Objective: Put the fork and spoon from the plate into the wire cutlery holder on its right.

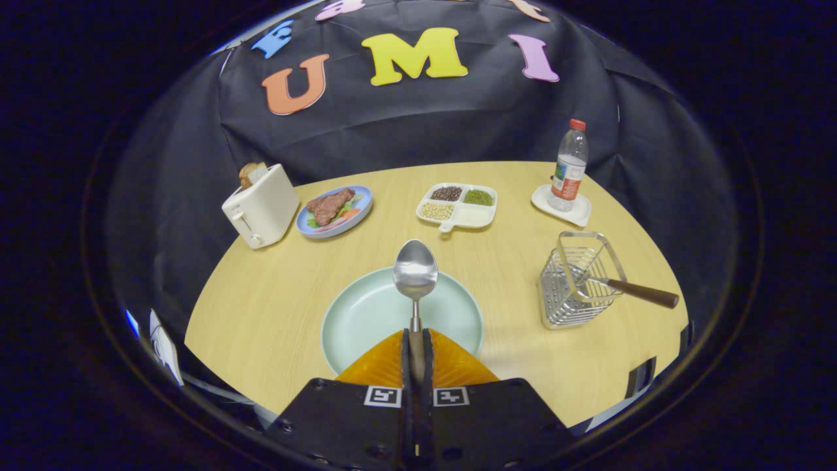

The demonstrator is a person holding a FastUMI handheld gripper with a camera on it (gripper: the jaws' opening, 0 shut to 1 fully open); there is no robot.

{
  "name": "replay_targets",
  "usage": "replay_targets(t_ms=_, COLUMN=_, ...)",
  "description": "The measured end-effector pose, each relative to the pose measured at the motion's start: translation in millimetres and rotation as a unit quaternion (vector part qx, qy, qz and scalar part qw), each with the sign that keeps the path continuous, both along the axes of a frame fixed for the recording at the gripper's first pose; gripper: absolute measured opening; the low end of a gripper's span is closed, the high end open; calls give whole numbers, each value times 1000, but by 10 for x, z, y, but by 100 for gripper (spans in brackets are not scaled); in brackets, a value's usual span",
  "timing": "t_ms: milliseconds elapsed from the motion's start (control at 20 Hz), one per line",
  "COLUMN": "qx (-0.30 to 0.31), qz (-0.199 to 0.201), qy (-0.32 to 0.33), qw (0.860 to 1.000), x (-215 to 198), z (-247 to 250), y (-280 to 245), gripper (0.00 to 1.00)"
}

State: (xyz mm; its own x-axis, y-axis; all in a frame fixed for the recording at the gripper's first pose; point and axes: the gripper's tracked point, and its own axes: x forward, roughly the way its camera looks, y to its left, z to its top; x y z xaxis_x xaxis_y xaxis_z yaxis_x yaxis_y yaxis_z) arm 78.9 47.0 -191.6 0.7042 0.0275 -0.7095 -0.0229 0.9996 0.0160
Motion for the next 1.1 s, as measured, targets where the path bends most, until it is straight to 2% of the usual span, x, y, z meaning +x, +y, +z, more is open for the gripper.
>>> replay_targets(t_ms=250, qx=-6, qz=-33, qy=-22, qw=999, x=-18, z=285, y=-577, gripper=3)
replay_targets(t_ms=650, qx=-10, qz=-69, qy=-19, qw=997, x=-67, z=499, y=-1302, gripper=3)
replay_targets(t_ms=1100, qx=20, qz=-77, qy=13, qw=997, x=53, z=275, y=-1533, gripper=3)
